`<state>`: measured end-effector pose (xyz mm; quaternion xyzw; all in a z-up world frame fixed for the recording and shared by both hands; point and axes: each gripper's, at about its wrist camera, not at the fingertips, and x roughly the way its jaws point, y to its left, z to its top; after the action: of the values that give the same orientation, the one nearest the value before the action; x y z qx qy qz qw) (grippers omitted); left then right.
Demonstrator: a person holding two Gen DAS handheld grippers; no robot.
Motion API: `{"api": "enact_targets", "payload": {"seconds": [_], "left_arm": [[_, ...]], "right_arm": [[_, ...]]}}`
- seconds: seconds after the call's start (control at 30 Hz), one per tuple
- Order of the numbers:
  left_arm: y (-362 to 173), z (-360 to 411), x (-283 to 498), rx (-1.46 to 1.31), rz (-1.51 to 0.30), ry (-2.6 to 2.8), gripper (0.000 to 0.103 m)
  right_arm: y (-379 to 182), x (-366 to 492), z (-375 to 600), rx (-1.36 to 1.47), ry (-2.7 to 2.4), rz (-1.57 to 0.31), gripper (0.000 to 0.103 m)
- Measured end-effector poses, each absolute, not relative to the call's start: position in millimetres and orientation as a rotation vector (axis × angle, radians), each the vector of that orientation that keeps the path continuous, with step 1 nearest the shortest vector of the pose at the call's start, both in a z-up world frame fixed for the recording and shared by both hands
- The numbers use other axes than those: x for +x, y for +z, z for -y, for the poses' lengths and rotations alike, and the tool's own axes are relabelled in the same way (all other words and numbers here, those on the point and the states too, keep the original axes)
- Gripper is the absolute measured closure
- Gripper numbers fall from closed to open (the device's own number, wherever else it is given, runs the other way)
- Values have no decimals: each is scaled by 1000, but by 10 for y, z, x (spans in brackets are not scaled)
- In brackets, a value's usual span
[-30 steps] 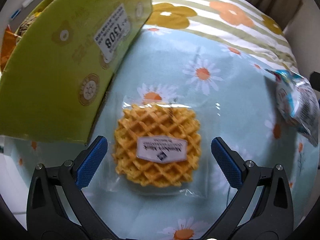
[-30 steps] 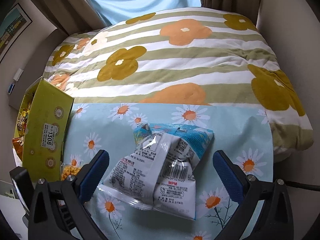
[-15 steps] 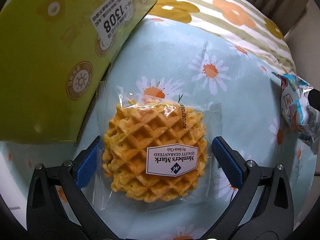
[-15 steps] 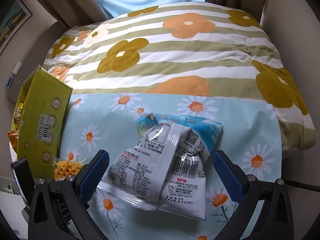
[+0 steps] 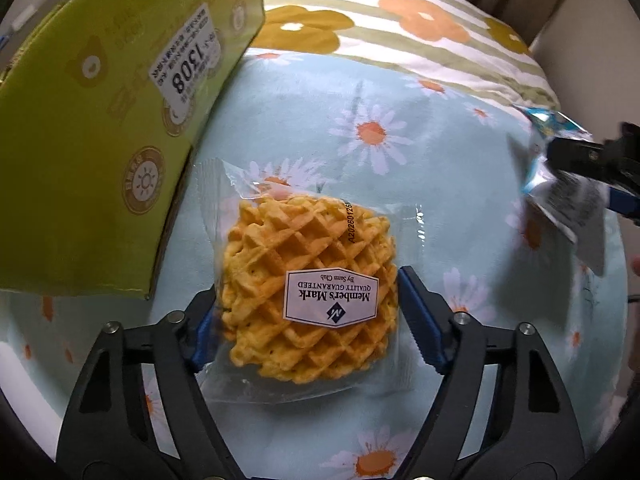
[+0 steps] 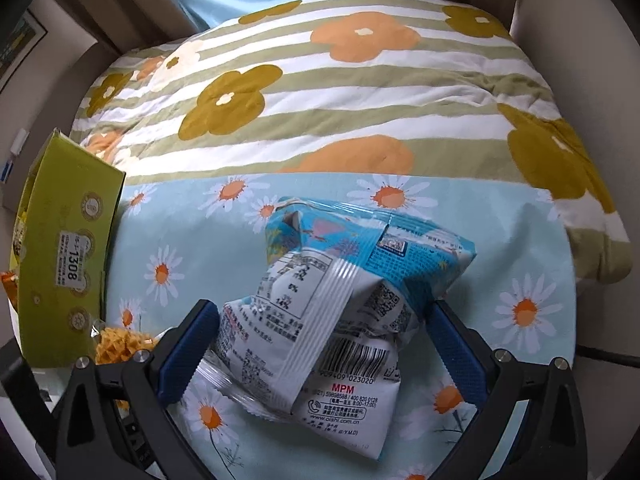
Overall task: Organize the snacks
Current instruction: 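Grasp the waffle with the left tool while the right tool grasps the chip bag, then carry the waffle and chip bag over the box and open both tools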
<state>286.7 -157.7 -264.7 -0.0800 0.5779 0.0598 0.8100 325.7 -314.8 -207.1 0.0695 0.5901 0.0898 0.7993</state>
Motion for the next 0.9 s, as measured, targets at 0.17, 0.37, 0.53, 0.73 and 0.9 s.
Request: {"api": "enact_targets", "payload": {"seconds": [0.17,0.37,0.53,0.73,0.9], "left_arm": [[-2614,1634,2834,-181,-1239,76,33],[-2524,1730,2785,-218,-1237,8,34],[-2319,1776,2781,-244,-1201,-41,34],[-1850,1817,2793,-236,-1108,-93,34],[-1378,1732,2841,-223,-1008,-112,34]], "right_arm": [[-2132,3261,3141,172,210,-1277,10],[-2056,3144,3108,159,242,-1245,29],[-1849,3047,3167,153,244,-1187,30],[-1386,2968,3246,148,255,-1097,30],[-914,2882,3240,142,283,-1007,30]]}}
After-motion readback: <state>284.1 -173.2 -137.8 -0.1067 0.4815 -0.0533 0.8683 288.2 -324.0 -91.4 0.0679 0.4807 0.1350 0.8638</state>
